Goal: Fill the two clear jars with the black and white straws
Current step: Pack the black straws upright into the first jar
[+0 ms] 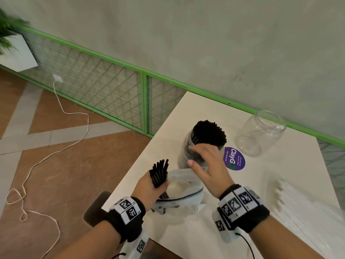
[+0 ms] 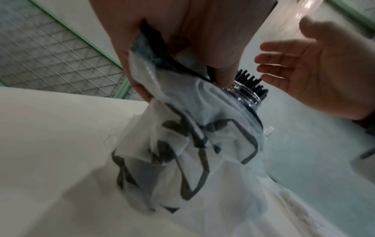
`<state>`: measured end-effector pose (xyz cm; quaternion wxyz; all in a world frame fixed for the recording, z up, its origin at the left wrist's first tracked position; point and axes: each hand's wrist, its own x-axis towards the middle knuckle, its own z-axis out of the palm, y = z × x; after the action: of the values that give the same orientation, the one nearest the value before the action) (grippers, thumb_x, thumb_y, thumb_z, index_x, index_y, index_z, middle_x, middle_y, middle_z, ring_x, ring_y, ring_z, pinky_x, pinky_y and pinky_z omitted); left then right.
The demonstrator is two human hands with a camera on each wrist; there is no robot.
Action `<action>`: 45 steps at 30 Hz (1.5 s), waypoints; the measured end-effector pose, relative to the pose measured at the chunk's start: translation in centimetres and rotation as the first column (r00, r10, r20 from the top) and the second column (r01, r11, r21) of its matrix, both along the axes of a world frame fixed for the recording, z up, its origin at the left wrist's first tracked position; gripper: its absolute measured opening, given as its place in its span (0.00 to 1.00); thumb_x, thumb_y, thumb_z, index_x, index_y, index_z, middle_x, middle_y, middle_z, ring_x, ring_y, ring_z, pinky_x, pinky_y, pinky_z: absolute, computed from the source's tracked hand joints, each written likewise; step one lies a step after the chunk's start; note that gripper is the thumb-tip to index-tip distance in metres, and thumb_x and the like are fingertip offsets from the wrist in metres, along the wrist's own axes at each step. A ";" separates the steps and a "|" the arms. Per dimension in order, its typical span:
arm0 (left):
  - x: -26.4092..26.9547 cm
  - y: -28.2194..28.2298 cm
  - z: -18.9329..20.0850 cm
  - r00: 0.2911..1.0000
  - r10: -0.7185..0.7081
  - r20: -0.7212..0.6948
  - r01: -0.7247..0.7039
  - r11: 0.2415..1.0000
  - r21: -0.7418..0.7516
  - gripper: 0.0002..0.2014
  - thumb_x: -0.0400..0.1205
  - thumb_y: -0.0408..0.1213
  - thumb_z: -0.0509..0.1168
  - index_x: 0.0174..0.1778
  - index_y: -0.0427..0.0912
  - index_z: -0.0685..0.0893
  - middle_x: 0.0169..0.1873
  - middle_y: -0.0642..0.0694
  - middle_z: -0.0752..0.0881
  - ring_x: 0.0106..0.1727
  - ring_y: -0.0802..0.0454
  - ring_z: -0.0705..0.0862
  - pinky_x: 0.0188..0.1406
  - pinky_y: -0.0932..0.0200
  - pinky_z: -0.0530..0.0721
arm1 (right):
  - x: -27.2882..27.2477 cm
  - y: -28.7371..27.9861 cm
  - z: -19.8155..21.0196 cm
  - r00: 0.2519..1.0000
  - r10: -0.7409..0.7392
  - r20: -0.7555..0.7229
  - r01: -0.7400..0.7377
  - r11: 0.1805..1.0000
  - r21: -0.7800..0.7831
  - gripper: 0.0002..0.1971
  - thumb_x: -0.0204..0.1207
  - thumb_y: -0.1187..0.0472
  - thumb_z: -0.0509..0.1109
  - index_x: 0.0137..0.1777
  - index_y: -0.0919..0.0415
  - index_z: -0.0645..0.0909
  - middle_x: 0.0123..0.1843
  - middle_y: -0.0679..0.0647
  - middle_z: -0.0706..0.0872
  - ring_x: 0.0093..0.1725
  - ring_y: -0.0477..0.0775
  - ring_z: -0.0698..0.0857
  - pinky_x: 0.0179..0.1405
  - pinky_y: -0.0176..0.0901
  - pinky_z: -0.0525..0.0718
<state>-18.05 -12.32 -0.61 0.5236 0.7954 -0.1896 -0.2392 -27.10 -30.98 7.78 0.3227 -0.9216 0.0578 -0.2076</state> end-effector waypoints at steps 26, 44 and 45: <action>-0.3 1.4 -0.5 0.900 -0.344 0.270 0.277 0.926 0.256 0.52 0.55 0.73 0.71 0.75 0.63 0.61 0.70 0.65 0.59 0.71 0.60 0.60 0.71 0.61 0.61 | -0.5 1.2 -5.2 0.970 -0.009 -0.243 0.154 0.798 0.583 0.05 0.75 0.61 0.74 0.39 0.58 0.83 0.35 0.48 0.84 0.39 0.44 0.83 0.43 0.33 0.79; 0.5 -1.0 2.8 0.768 -0.423 0.480 0.255 0.890 0.377 0.37 0.71 0.58 0.65 0.77 0.58 0.62 0.78 0.53 0.57 0.76 0.48 0.57 0.74 0.54 0.61 | -0.9 -3.4 4.7 0.964 -0.230 0.135 0.062 0.686 0.724 0.09 0.80 0.60 0.67 0.40 0.53 0.86 0.44 0.61 0.91 0.54 0.65 0.88 0.62 0.64 0.81; 0.7 -1.6 3.3 0.758 -0.440 0.482 0.267 0.883 0.386 0.38 0.71 0.58 0.65 0.77 0.58 0.61 0.78 0.54 0.57 0.76 0.49 0.56 0.74 0.53 0.61 | -0.5 -3.9 5.4 0.964 -0.223 0.145 0.043 0.667 0.743 0.09 0.80 0.62 0.67 0.40 0.53 0.86 0.43 0.61 0.91 0.53 0.67 0.88 0.62 0.65 0.81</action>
<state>-17.34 -13.91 2.69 0.2657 0.8475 -0.4442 -0.1178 -27.61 -34.88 13.22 0.6533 -0.6782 0.1671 -0.2921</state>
